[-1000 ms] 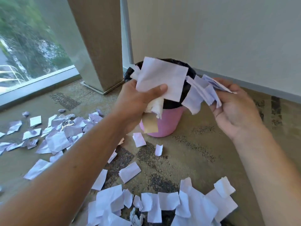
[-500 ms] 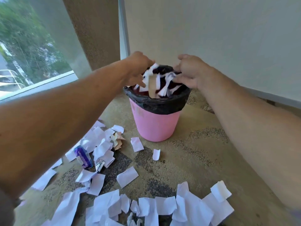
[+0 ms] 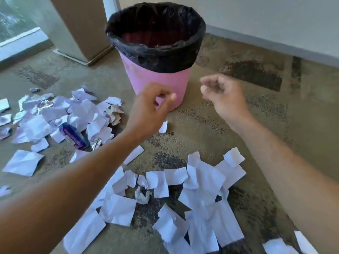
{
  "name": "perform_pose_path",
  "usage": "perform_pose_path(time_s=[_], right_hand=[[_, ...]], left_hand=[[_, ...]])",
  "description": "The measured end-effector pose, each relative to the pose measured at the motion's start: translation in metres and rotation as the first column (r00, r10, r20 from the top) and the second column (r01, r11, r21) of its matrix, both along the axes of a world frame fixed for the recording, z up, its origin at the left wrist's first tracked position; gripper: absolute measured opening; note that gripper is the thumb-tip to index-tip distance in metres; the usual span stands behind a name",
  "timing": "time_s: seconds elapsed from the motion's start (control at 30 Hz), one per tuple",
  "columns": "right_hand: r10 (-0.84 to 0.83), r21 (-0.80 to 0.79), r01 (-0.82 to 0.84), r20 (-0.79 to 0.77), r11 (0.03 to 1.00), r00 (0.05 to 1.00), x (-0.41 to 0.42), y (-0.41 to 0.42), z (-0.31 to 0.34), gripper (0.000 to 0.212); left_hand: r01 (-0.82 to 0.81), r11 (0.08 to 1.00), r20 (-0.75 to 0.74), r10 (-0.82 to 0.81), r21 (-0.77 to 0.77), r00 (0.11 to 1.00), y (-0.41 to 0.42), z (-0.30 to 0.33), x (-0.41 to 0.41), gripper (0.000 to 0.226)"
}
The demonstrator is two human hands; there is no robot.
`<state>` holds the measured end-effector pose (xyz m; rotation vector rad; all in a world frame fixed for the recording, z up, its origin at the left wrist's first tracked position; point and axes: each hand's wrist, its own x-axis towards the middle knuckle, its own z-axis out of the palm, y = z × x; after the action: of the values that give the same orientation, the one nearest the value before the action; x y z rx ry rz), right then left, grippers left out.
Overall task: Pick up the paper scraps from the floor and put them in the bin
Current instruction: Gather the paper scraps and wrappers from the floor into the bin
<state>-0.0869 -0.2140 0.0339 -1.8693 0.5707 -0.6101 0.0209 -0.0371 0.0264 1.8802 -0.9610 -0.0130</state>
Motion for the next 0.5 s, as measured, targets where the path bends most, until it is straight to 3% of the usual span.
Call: perform_pose_path(time_s=[0.13, 0.23, 0.37, 0.5], right_hand=[[0.002, -0.193, -0.065, -0.31, 0.979, 0.951, -0.057, 0.002, -0.066, 0.023], [-0.121, -0.35, -0.107, -0.569, 0.931, 0.813, -0.103, -0.003, -0.107, 0.052], [-0.165, -0.29, -0.09, -0.744, 0.953, 0.647, -0.145, 0.007, -0.148, 0.084], [-0.164, -0.367, -0.206, -0.76, 0.907, 0.629, -0.153, 0.034, -0.163, 0.098]], left_hand=[[0.162, 0.919, 0.055, -0.194, 0.359, 0.979, 0.026, -0.069, -0.024, 0.054], [0.14, 0.807, 0.078, -0.223, 0.574, 0.972, 0.048, -0.099, -0.038, 0.073], [0.142, 0.746, -0.015, -0.174, 0.65, 0.985, 0.076, -0.129, -0.057, 0.084], [0.188, 0.713, -0.053, -0.207, 0.676, 0.977, 0.096, -0.155, -0.081, 0.095]])
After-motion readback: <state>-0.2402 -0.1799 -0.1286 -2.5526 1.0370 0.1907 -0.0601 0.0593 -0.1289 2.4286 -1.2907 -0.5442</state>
